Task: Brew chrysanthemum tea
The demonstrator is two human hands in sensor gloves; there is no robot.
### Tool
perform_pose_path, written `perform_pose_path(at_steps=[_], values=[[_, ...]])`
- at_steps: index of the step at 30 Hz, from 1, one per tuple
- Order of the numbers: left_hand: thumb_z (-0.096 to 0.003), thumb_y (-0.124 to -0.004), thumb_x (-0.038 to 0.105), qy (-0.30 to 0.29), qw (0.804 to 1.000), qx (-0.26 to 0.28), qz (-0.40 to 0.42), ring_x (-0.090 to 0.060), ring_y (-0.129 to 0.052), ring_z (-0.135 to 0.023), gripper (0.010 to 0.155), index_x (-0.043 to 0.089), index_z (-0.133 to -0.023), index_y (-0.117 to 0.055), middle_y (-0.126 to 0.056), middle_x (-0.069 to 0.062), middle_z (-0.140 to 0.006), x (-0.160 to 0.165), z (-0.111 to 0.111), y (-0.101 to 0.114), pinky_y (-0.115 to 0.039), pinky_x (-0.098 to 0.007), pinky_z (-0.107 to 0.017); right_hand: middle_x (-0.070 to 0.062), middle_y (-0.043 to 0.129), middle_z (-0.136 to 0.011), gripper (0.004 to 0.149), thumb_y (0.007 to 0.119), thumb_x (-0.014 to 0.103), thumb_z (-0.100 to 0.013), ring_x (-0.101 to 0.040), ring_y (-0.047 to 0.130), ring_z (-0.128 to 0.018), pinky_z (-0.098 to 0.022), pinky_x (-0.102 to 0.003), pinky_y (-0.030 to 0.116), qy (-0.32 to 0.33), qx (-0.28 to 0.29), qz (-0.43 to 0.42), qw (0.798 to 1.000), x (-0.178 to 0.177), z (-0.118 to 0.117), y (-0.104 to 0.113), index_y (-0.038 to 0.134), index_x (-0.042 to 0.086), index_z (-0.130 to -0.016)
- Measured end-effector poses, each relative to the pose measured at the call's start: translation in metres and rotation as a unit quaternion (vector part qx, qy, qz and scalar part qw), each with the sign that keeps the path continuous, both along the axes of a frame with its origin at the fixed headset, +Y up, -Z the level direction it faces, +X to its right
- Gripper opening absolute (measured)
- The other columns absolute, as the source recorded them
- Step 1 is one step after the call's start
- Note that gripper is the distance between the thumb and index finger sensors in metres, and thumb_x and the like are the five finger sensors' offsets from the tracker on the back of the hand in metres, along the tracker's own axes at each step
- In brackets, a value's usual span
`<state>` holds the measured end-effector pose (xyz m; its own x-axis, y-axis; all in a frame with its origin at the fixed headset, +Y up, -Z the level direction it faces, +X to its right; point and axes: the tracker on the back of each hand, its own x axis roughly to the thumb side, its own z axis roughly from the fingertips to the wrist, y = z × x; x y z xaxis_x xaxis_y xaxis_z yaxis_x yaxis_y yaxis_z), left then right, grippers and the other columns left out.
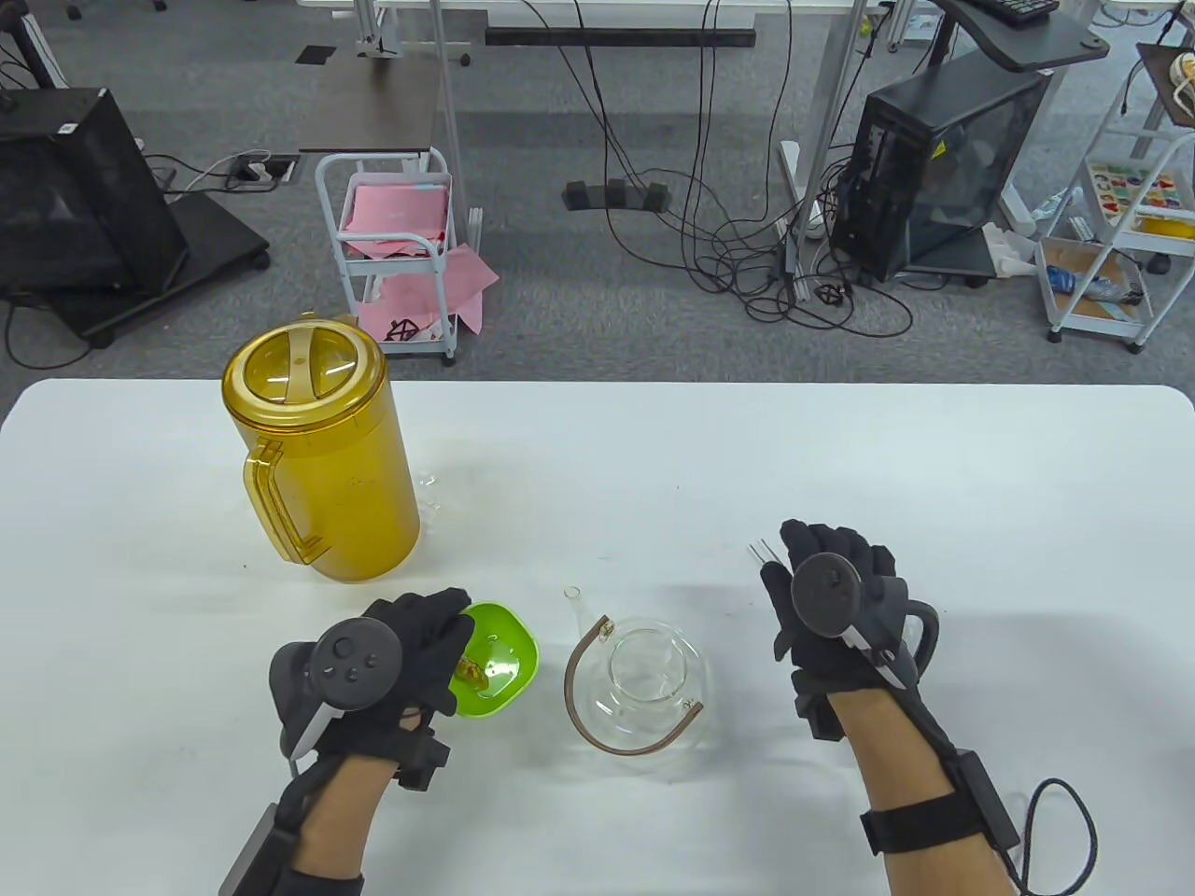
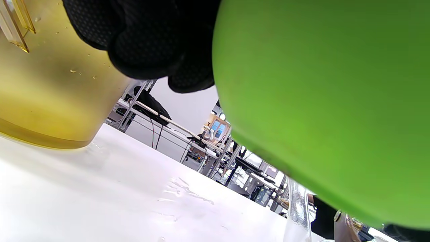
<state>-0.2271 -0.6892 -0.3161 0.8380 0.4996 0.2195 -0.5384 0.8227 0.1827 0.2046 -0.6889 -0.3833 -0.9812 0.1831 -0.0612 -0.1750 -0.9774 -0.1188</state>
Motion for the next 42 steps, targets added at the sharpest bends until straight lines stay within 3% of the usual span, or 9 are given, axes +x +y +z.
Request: perform_pose_path(at_steps=[5, 10, 16, 29, 36, 42], values=[[-0.0543, -0.088, 0.043, -0.003, 1.0, -0.001, -0.008, -0.029, -0.093, -0.05, 0.041, 0.023, -0.09, -0.09, -0.102, -0.005, -0.066, 0.002, 0.0, -0.003, -0.066, -0.063, -0.067, -0.007, 0.048, -0.119, 0.061, 0.071, 0.053, -0.06, -0.042, 0.045, -0.115, -0.077, -0.07, 0.034, -0.062, -0.149, 0.082, 0.984, -0.004, -0.039, -0.016, 0.059, 0.027, -0.113], [-0.0546, -0.088, 0.043, -0.001, 1.0, 0.0, -0.014, -0.029, -0.093, -0.049, 0.041, 0.023, -0.09, -0.09, -0.102, -0.004, -0.063, 0.0, 0.001, -0.002, -0.065, -0.064, -0.067, -0.009, 0.044, -0.12, 0.063, 0.073, 0.053, -0.059, -0.043, 0.04, -0.115, -0.076, -0.072, 0.032, -0.098, -0.232, 0.139, 0.958, -0.01, -0.066, -0.039, 0.059, 0.025, -0.114], [-0.0546, -0.087, 0.043, 0.002, 1.0, 0.003, -0.014, -0.029, -0.093, -0.049, 0.041, 0.023, -0.091, -0.089, -0.102, -0.004, -0.063, -0.001, 0.001, -0.001, -0.065, -0.064, -0.068, -0.009, 0.047, -0.119, 0.063, 0.076, 0.053, -0.059, -0.043, 0.041, -0.115, -0.076, -0.072, 0.031, -0.126, -0.283, 0.166, 0.936, -0.019, -0.08, -0.061, 0.066, 0.021, -0.111], [-0.0547, -0.087, 0.043, 0.001, 1.0, 0.002, -0.017, -0.029, -0.093, -0.05, 0.041, 0.024, -0.091, -0.089, -0.102, -0.004, -0.063, 0.001, 0.001, -0.002, -0.064, -0.064, -0.068, -0.008, 0.058, -0.112, 0.047, 0.077, 0.044, -0.059, -0.042, 0.049, -0.113, -0.076, -0.07, 0.035, -0.124, -0.243, 0.146, 0.951, -0.02, -0.083, -0.058, 0.078, 0.018, -0.098], [-0.0548, -0.087, 0.043, -0.001, 1.0, 0.004, -0.019, -0.029, -0.093, -0.049, 0.041, 0.024, -0.091, -0.089, -0.102, -0.004, -0.062, 0.001, 0.001, -0.002, -0.064, -0.064, -0.068, -0.008, 0.058, -0.111, 0.048, 0.073, 0.044, -0.059, -0.041, 0.053, -0.111, -0.077, -0.069, 0.038, -0.083, -0.081, 0.016, 0.993, -0.016, -0.058, -0.008, 0.072, 0.019, -0.1], [-0.055, -0.087, 0.043, -0.004, 1.0, 0.003, -0.022, -0.029, -0.093, -0.049, 0.041, 0.024, -0.091, -0.089, -0.103, -0.004, -0.062, 0.006, 0.001, -0.003, -0.064, -0.064, -0.068, -0.007, 0.071, -0.106, 0.048, 0.073, 0.045, -0.058, -0.039, 0.069, -0.107, -0.076, -0.07, 0.04, -0.01, 0.035, -0.051, 0.998, -0.032, -0.026, 0.023, 0.071, 0.021, -0.099]])
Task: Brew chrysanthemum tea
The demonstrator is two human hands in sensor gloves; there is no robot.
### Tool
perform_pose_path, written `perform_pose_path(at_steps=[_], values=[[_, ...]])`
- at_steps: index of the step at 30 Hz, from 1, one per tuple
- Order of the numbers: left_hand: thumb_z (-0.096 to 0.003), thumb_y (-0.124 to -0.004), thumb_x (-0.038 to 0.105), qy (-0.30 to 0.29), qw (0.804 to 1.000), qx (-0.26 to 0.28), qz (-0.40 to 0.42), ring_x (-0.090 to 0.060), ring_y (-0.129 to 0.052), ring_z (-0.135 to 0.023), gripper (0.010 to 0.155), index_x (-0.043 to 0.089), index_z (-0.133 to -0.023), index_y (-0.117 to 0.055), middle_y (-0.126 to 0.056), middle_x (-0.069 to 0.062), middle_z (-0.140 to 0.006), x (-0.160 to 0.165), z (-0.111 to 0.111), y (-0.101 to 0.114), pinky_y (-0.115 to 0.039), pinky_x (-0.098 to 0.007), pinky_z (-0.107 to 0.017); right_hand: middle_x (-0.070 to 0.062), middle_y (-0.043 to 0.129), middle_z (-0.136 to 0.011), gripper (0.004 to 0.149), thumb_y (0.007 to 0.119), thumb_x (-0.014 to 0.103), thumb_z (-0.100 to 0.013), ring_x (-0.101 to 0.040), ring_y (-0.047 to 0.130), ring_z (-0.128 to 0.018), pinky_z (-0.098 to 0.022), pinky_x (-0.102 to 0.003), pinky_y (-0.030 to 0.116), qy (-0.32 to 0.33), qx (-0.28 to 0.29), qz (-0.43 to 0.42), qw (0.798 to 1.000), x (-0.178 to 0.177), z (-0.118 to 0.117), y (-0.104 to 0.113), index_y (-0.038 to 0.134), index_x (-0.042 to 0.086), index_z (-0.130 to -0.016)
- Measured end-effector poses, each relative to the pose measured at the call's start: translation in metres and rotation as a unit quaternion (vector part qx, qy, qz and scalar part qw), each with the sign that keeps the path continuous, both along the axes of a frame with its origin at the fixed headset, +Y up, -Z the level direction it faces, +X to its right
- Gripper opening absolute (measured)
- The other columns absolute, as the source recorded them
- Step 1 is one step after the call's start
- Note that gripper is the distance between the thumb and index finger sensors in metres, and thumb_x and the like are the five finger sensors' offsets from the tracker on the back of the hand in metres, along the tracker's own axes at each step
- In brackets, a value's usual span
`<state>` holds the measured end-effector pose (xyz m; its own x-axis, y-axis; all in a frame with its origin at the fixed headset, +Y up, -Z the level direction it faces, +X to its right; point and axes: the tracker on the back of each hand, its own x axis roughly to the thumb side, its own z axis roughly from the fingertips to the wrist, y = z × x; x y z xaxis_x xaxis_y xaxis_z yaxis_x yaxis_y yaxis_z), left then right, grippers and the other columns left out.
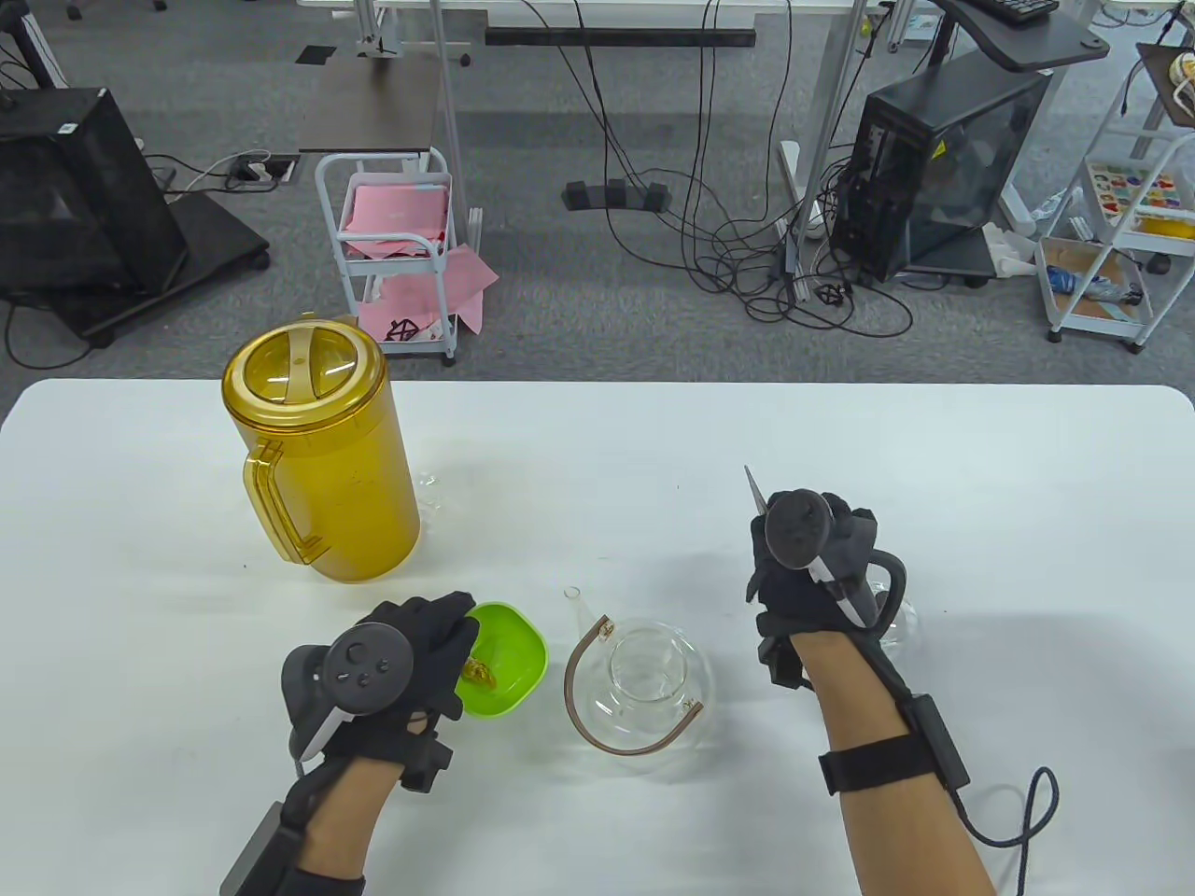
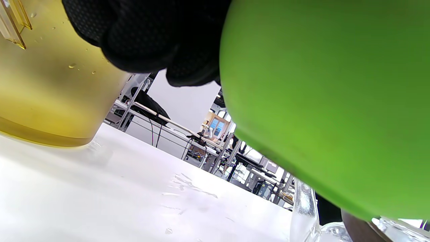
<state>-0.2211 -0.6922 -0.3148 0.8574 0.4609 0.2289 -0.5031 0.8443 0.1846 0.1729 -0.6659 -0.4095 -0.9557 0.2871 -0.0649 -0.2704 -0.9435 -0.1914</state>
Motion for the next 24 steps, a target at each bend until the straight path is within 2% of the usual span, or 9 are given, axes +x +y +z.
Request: perform_pose_path(at_steps=[2, 6, 10, 14, 16, 18, 24], values=[[-0.055, -0.086, 0.043, -0.001, 1.0, 0.0, 0.0, -0.029, -0.093, -0.049, 0.041, 0.024, -0.091, -0.089, -0.103, -0.004, -0.062, 0.002, 0.0, 0.0, -0.064, -0.064, -0.068, -0.006, 0.075, -0.102, 0.048, 0.071, 0.045, -0.058, -0.038, 0.075, -0.105, -0.077, -0.068, 0.041, 0.021, 0.056, 0.007, 0.998, -0.015, 0.016, 0.011, 0.069, 0.021, -0.099], [-0.0551, -0.086, 0.043, -0.002, 1.0, 0.001, 0.0, -0.029, -0.093, -0.049, 0.041, 0.024, -0.091, -0.089, -0.103, -0.004, -0.062, 0.003, 0.001, 0.0, -0.064, -0.064, -0.068, -0.001, 0.088, -0.087, 0.047, 0.071, 0.044, -0.057, -0.029, 0.095, -0.091, -0.077, -0.065, 0.044, 0.083, 0.098, -0.007, 0.992, -0.04, 0.04, 0.027, 0.069, 0.021, -0.098], [-0.0551, -0.086, 0.043, -0.003, 1.0, 0.0, 0.001, -0.029, -0.093, -0.048, 0.042, 0.023, -0.092, -0.089, -0.103, -0.004, -0.061, 0.003, 0.002, 0.0, -0.064, -0.064, -0.068, 0.001, 0.088, -0.079, 0.046, 0.068, 0.045, -0.057, -0.027, 0.093, -0.084, -0.076, -0.067, 0.046, 0.174, 0.12, 0.002, 0.977, -0.073, 0.069, 0.041, 0.068, 0.023, -0.098], [-0.0552, -0.086, 0.043, -0.001, 1.0, 0.004, 0.006, -0.029, -0.093, -0.048, 0.042, 0.023, -0.092, -0.089, -0.103, -0.004, -0.06, 0.002, 0.002, 0.001, -0.065, -0.064, -0.068, 0.001, 0.089, -0.075, 0.047, 0.07, 0.044, -0.058, -0.027, 0.092, -0.08, -0.075, -0.067, 0.049, 0.263, 0.085, 0.024, 0.961, -0.105, 0.092, 0.048, 0.071, 0.021, -0.098], [-0.0552, -0.086, 0.043, 0.002, 1.0, 0.006, 0.008, -0.029, -0.093, -0.048, 0.042, 0.023, -0.092, -0.089, -0.103, -0.004, -0.06, 0.001, 0.002, 0.001, -0.065, -0.064, -0.068, 0.001, 0.088, -0.076, 0.048, 0.071, 0.046, -0.058, -0.027, 0.09, -0.082, -0.075, -0.068, 0.047, 0.299, 0.019, 0.069, 0.952, -0.123, 0.102, 0.045, 0.071, 0.021, -0.1], [-0.0552, -0.086, 0.043, 0.002, 1.0, 0.008, 0.009, -0.029, -0.093, -0.047, 0.042, 0.023, -0.091, -0.089, -0.103, -0.004, -0.06, 0.001, 0.003, 0.001, -0.065, -0.064, -0.067, 0.001, 0.087, -0.078, 0.049, 0.071, 0.046, -0.059, -0.028, 0.088, -0.085, -0.076, -0.068, 0.045, 0.316, -0.008, 0.101, 0.943, -0.137, 0.11, 0.04, 0.07, 0.021, -0.101], [-0.0554, -0.086, 0.043, -0.005, 1.0, 0.015, -0.002, -0.029, -0.093, -0.047, 0.042, 0.023, -0.092, -0.089, -0.103, -0.004, -0.059, 0.01, 0.005, 0.002, -0.065, -0.064, -0.067, 0.001, 0.088, -0.078, 0.051, 0.074, 0.047, -0.058, -0.028, 0.088, -0.085, -0.076, -0.068, 0.045, 0.334, 0.007, 0.166, 0.928, -0.166, 0.127, 0.026, 0.071, 0.021, -0.102]])
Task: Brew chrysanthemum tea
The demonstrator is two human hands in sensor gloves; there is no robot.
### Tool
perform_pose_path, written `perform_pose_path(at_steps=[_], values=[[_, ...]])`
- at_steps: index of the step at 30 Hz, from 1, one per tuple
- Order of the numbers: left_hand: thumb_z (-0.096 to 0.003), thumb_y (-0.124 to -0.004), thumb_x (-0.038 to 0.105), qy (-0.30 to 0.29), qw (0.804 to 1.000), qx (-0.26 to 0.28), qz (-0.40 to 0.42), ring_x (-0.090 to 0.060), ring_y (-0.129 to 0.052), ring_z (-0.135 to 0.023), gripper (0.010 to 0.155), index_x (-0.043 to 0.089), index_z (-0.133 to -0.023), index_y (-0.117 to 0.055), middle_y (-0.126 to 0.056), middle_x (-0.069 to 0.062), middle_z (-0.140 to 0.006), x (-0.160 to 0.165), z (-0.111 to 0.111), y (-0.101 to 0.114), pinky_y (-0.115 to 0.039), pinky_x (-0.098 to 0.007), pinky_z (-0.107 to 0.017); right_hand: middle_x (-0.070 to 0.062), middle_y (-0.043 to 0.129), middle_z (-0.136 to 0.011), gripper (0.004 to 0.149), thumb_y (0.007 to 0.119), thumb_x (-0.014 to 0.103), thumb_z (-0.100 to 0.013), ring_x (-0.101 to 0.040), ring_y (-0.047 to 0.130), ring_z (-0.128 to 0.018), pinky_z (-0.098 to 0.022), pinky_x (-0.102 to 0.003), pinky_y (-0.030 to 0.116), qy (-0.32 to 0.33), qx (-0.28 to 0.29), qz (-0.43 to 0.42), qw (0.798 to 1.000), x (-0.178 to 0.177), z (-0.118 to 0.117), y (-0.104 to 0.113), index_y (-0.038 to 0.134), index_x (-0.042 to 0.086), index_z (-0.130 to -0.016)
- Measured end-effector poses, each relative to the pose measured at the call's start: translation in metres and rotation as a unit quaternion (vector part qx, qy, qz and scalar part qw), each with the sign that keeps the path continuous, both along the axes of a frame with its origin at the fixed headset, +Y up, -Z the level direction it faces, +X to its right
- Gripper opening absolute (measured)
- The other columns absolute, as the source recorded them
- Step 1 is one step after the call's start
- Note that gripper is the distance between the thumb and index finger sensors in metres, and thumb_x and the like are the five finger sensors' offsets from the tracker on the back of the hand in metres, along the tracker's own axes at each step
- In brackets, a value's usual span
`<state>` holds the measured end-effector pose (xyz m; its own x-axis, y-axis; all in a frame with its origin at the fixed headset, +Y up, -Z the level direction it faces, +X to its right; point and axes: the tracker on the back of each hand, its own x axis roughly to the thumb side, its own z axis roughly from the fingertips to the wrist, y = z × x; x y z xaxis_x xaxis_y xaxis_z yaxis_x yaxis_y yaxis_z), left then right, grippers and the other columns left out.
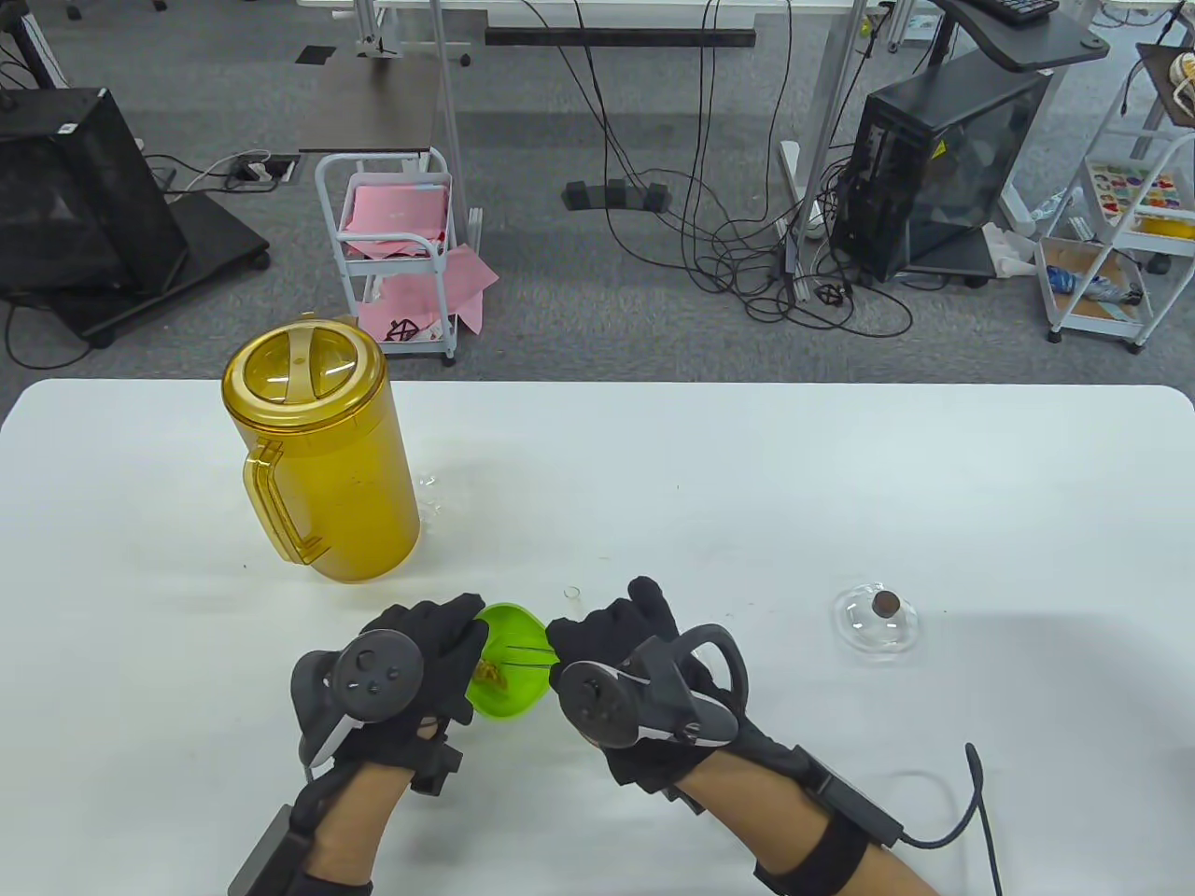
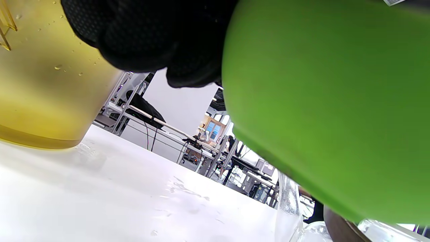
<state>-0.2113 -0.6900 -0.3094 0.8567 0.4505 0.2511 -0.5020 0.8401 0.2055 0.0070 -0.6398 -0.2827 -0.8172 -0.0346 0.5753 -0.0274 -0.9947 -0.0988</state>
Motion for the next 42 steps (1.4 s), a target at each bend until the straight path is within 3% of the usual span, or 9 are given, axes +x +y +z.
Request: perform_pose_path(at_steps=[13, 20, 29, 35, 42], values=[[-0.0554, -0.086, 0.044, -0.006, 1.0, 0.005, -0.005, -0.029, -0.093, -0.046, 0.042, 0.022, -0.092, -0.089, -0.104, -0.003, -0.058, 0.006, 0.001, -0.001, -0.065, -0.064, -0.067, 0.001, 0.089, -0.077, 0.049, 0.075, 0.045, -0.058, -0.028, 0.09, -0.084, -0.076, -0.068, 0.047, 0.004, 0.016, 0.043, 0.999, -0.019, 0.008, -0.01, 0.075, 0.019, -0.1], [-0.0554, -0.086, 0.044, 0.015, 1.0, -0.001, 0.003, -0.029, -0.093, -0.046, 0.042, 0.022, -0.091, -0.089, -0.103, -0.004, -0.058, -0.002, 0.0, -0.001, -0.065, -0.064, -0.067, 0.001, 0.09, -0.076, 0.048, 0.074, 0.044, -0.058, -0.028, 0.09, -0.083, -0.075, -0.068, 0.048, -0.004, 0.016, 0.024, 1.0, -0.007, 0.007, 0.001, 0.076, 0.02, -0.099], [-0.0554, -0.085, 0.043, 0.036, 0.999, -0.013, 0.01, -0.029, -0.093, -0.046, 0.043, 0.021, -0.092, -0.089, -0.103, -0.004, -0.059, -0.012, -0.003, -0.003, -0.064, -0.065, -0.067, 0.001, 0.09, -0.076, 0.048, 0.074, 0.045, -0.058, -0.028, 0.09, -0.083, -0.075, -0.068, 0.048, -0.073, 0.017, -0.024, 0.997, 0.054, -0.003, 0.026, 0.075, 0.02, -0.1], [-0.0555, -0.085, 0.043, 0.036, 0.999, -0.013, 0.01, -0.029, -0.093, -0.047, 0.043, 0.021, -0.092, -0.088, -0.103, -0.004, -0.059, -0.012, -0.004, -0.003, -0.064, -0.065, -0.068, 0.002, 0.09, -0.076, 0.048, 0.074, 0.045, -0.058, -0.027, 0.091, -0.083, -0.075, -0.068, 0.049, -0.127, -0.021, -0.022, 0.991, 0.103, -0.01, 0.009, 0.076, 0.02, -0.099], [-0.0555, -0.085, 0.043, 0.037, 0.999, -0.017, 0.008, -0.029, -0.093, -0.047, 0.043, 0.021, -0.092, -0.089, -0.103, -0.004, -0.059, -0.011, -0.005, -0.005, -0.064, -0.065, -0.068, 0.002, 0.091, -0.075, 0.048, 0.074, 0.046, -0.058, -0.027, 0.092, -0.083, -0.074, -0.068, 0.05, -0.127, -0.054, 0.012, 0.99, 0.111, -0.012, -0.009, 0.077, 0.02, -0.099]])
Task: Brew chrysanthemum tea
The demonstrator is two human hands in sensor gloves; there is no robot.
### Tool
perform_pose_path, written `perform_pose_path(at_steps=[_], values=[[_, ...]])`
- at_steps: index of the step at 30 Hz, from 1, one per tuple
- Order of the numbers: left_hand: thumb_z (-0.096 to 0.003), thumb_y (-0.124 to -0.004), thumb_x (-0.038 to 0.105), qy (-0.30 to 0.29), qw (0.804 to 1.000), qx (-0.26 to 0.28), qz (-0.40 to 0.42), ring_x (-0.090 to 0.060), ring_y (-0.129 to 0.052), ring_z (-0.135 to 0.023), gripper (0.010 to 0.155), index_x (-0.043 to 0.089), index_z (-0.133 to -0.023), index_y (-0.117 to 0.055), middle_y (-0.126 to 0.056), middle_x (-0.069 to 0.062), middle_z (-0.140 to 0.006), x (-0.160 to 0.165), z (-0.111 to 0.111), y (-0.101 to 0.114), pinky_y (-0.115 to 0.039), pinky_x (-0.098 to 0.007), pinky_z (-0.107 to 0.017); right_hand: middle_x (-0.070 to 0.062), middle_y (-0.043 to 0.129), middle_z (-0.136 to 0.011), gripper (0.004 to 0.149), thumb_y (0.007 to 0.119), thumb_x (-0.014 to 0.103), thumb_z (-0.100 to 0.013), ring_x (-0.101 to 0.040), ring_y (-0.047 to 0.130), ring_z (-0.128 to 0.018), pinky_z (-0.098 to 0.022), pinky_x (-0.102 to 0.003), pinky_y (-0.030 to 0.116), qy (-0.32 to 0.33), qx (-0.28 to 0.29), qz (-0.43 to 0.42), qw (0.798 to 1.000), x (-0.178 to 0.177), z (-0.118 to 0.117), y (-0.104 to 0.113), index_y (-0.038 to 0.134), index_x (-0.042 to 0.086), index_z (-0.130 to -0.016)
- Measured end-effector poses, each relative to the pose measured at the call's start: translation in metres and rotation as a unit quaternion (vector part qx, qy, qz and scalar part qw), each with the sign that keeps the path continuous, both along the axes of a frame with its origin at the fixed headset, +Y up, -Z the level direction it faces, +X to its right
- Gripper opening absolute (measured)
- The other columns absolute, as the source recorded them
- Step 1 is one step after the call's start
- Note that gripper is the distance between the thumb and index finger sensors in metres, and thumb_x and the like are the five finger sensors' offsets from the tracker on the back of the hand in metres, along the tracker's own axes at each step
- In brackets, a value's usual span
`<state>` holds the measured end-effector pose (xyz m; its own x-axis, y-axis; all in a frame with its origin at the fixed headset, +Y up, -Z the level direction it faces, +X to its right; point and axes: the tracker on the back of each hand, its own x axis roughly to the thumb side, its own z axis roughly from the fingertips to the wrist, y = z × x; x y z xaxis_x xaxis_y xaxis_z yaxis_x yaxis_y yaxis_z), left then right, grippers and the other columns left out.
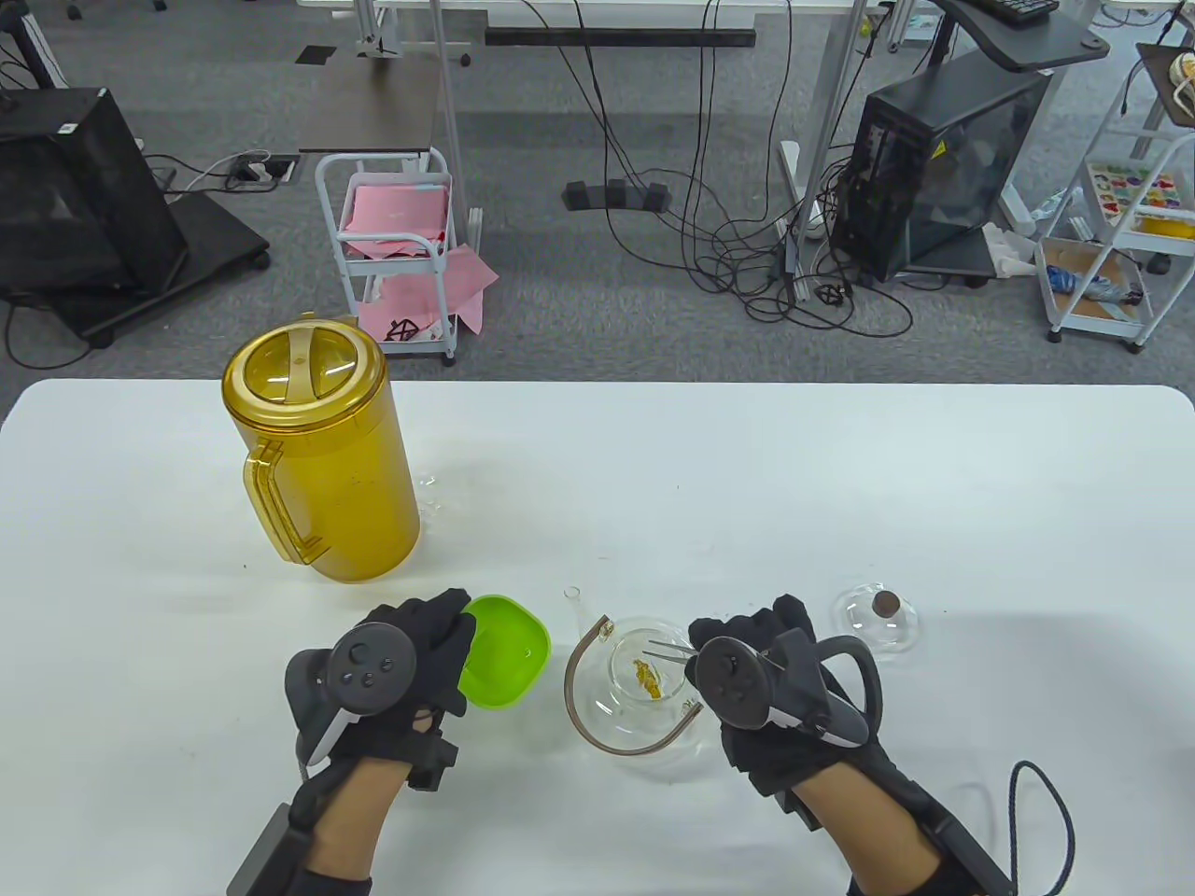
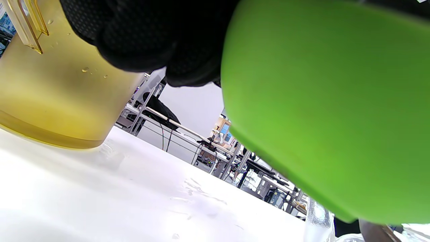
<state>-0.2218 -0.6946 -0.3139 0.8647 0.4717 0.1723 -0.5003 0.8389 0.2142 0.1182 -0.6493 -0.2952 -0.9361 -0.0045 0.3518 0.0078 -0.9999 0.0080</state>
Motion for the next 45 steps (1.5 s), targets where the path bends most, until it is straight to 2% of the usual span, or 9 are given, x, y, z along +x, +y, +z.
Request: perform_pose_path(at_steps=[8, 13, 16, 23, 29, 32, 36, 40, 45], values=[[-0.0555, -0.085, 0.043, 0.0, 1.0, -0.001, 0.001, -0.029, -0.093, -0.047, 0.043, 0.021, -0.092, -0.088, -0.103, -0.004, -0.059, -0.001, 0.0, 0.0, -0.064, -0.065, -0.068, 0.001, 0.088, -0.078, 0.049, 0.073, 0.045, -0.059, -0.028, 0.088, -0.085, -0.075, -0.068, 0.047, -0.028, 0.027, -0.051, 0.998, 0.009, -0.005, 0.01, 0.073, 0.02, -0.101], [-0.0555, -0.085, 0.043, -0.003, 1.0, 0.0, 0.001, -0.029, -0.093, -0.047, 0.043, 0.021, -0.092, -0.088, -0.103, -0.004, -0.059, 0.0, 0.0, 0.0, -0.064, -0.065, -0.068, 0.002, 0.085, -0.079, 0.051, 0.069, 0.044, -0.06, -0.028, 0.086, -0.086, -0.077, -0.068, 0.045, -0.082, 0.034, -0.076, 0.993, 0.018, -0.027, 0.011, 0.068, 0.02, -0.104], [-0.0555, -0.085, 0.043, -0.004, 1.0, 0.0, 0.002, -0.029, -0.093, -0.047, 0.043, 0.021, -0.092, -0.088, -0.103, -0.004, -0.059, 0.0, 0.0, 0.0, -0.064, -0.065, -0.068, 0.002, 0.084, -0.078, 0.051, 0.068, 0.043, -0.06, -0.028, 0.086, -0.085, -0.076, -0.068, 0.045, -0.131, 0.03, -0.082, 0.988, 0.029, -0.055, 0.006, 0.065, 0.019, -0.105], [-0.0555, -0.085, 0.043, -0.005, 1.0, -0.004, 0.002, -0.029, -0.093, -0.047, 0.043, 0.021, -0.092, -0.088, -0.103, -0.004, -0.059, 0.0, -0.001, -0.001, -0.063, -0.065, -0.068, 0.0, 0.079, -0.084, 0.054, 0.067, 0.04, -0.062, -0.03, 0.082, -0.088, -0.076, -0.069, 0.042, -0.26, -0.058, -0.025, 0.964, 0.055, -0.14, -0.018, 0.057, 0.017, -0.109], [-0.0555, -0.085, 0.043, -0.004, 1.0, -0.006, 0.004, -0.029, -0.093, -0.047, 0.043, 0.021, -0.092, -0.088, -0.103, -0.004, -0.059, -0.002, -0.002, 0.0, -0.063, -0.065, -0.068, 0.001, 0.078, -0.084, 0.052, 0.066, 0.042, -0.062, -0.029, 0.082, -0.088, -0.077, -0.069, 0.041, -0.328, -0.123, 0.018, 0.937, 0.067, -0.193, -0.061, 0.058, 0.019, -0.108], [-0.0556, -0.085, 0.043, -0.005, 1.0, -0.005, 0.005, -0.029, -0.093, -0.047, 0.043, 0.021, -0.092, -0.088, -0.103, -0.004, -0.06, -0.003, -0.002, 0.0, -0.063, -0.065, -0.068, 0.002, 0.078, -0.085, 0.052, 0.065, 0.043, -0.062, -0.029, 0.082, -0.089, -0.076, -0.071, 0.038, -0.362, -0.14, 0.035, 0.921, 0.07, -0.205, -0.088, 0.056, 0.021, -0.107], [-0.0555, -0.085, 0.043, -0.007, 1.0, 0.001, 0.007, -0.029, -0.093, -0.047, 0.043, 0.022, -0.092, -0.088, -0.103, -0.004, -0.06, -0.004, -0.001, 0.003, -0.063, -0.065, -0.068, 0.0, 0.077, -0.091, 0.052, 0.065, 0.046, -0.061, -0.031, 0.081, -0.092, -0.076, -0.07, 0.038, -0.38, -0.146, 0.072, 0.91, 0.065, -0.212, -0.107, 0.056, 0.023, -0.107], [-0.0556, -0.085, 0.043, -0.009, 1.0, 0.004, 0.005, -0.029, -0.093, -0.048, 0.043, 0.022, -0.092, -0.088, -0.103, -0.004, -0.06, -0.005, -0.001, 0.003, -0.063, -0.065, -0.068, 0.001, 0.077, -0.092, 0.052, 0.068, 0.049, -0.06, -0.031, 0.081, -0.092, -0.076, -0.069, 0.039, -0.386, -0.137, 0.12, 0.904, 0.059, -0.217, -0.113, 0.06, 0.026, -0.106], [-0.0555, -0.085, 0.043, -0.008, 1.0, 0.002, 0.005, -0.029, -0.093, -0.048, 0.043, 0.021, -0.093, -0.088, -0.103, -0.004, -0.06, -0.006, -0.002, 0.002, -0.063, -0.065, -0.068, 0.0, 0.075, -0.096, 0.055, 0.07, 0.05, -0.06, -0.032, 0.079, -0.094, -0.076, -0.068, 0.041, -0.377, -0.126, 0.105, 0.912, 0.059, -0.216, -0.108, 0.059, 0.027, -0.108]])
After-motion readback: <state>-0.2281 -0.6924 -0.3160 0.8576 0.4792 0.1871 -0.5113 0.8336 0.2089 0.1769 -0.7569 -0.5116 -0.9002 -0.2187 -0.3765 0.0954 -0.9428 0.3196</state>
